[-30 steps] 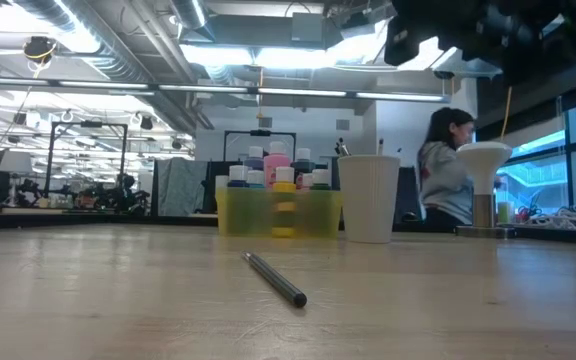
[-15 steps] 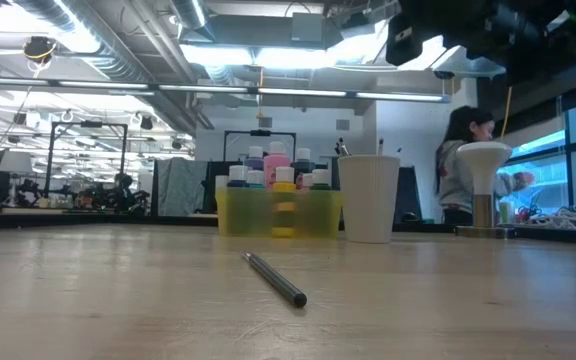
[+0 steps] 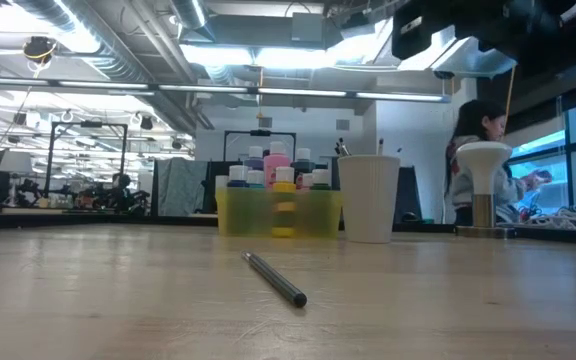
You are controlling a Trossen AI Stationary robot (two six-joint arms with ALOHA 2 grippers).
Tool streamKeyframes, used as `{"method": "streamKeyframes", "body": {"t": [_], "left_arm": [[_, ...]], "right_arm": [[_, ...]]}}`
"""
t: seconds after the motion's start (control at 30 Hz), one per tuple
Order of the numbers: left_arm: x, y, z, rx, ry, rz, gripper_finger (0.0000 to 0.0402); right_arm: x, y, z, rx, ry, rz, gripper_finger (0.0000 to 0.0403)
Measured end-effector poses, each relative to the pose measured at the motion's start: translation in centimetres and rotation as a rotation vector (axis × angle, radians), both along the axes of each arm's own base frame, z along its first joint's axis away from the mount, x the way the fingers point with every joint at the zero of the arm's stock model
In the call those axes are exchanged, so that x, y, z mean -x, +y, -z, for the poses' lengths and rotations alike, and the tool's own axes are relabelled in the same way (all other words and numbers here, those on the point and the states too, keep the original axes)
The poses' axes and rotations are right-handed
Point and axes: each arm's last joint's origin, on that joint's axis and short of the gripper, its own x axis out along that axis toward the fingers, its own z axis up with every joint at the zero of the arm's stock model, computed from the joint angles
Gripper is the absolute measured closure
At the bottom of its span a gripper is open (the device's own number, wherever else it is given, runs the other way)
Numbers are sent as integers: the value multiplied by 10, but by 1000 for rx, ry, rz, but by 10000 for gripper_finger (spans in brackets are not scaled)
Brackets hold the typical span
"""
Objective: Pick & Place Paint Supplies
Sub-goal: Put the small brown paint bottle into the yellow bin
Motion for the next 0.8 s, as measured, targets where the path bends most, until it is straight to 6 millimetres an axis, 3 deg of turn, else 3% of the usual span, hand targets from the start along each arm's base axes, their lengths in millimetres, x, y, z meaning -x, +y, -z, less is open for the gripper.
{"method": "streamKeyframes", "body": {"t": [0.17,0.33,0.57,0.8], "left_arm": [[11,-26,-3,90,-111,-15,220],[28,-44,-3,247,-116,-217,184],[49,-70,7,409,-73,-556,186],[58,-67,27,274,129,-821,192]], "right_arm": [[1,10,0,-60,31,53,331],[4,25,0,-143,74,66,331],[13,53,0,-195,114,-32,332],[19,66,0,-176,92,39,332]]}}
